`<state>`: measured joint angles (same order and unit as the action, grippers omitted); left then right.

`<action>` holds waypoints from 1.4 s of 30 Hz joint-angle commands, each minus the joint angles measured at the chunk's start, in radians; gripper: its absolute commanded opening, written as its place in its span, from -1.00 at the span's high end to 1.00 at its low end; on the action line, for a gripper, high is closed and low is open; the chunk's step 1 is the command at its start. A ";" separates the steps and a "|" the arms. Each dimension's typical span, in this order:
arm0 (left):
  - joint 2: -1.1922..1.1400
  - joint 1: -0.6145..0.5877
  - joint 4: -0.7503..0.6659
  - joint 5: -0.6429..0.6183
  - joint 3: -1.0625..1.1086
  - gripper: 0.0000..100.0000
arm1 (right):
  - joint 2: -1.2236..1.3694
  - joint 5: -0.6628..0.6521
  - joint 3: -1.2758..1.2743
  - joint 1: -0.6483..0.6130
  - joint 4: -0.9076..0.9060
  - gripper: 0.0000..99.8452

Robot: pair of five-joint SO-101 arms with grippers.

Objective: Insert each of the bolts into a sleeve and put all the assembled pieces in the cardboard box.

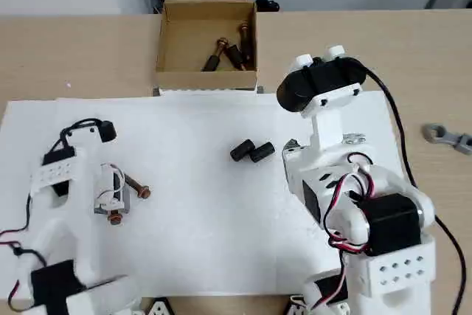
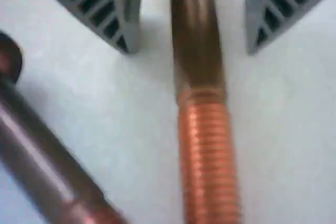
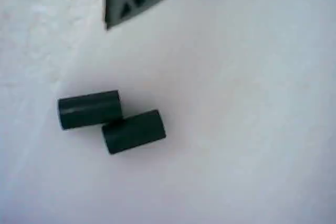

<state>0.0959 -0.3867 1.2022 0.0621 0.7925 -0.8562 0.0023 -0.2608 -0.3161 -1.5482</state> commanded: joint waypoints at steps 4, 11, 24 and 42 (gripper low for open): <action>-0.021 -0.008 -0.098 -0.015 0.027 0.99 | -0.008 0.006 0.003 0.008 0.027 0.67; -0.012 -0.006 -0.080 -0.009 0.022 0.99 | -0.008 0.006 0.003 0.008 0.027 0.67; -0.012 -0.011 0.324 0.178 -0.277 0.99 | -0.007 0.006 0.003 0.008 0.027 0.67; -0.012 -0.012 0.551 0.735 -0.610 0.99 | -0.007 0.006 0.003 0.008 0.027 0.67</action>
<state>0.0683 -0.3928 1.7238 0.6099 0.2232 -0.8562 0.0023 -0.2608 -0.3161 -1.5482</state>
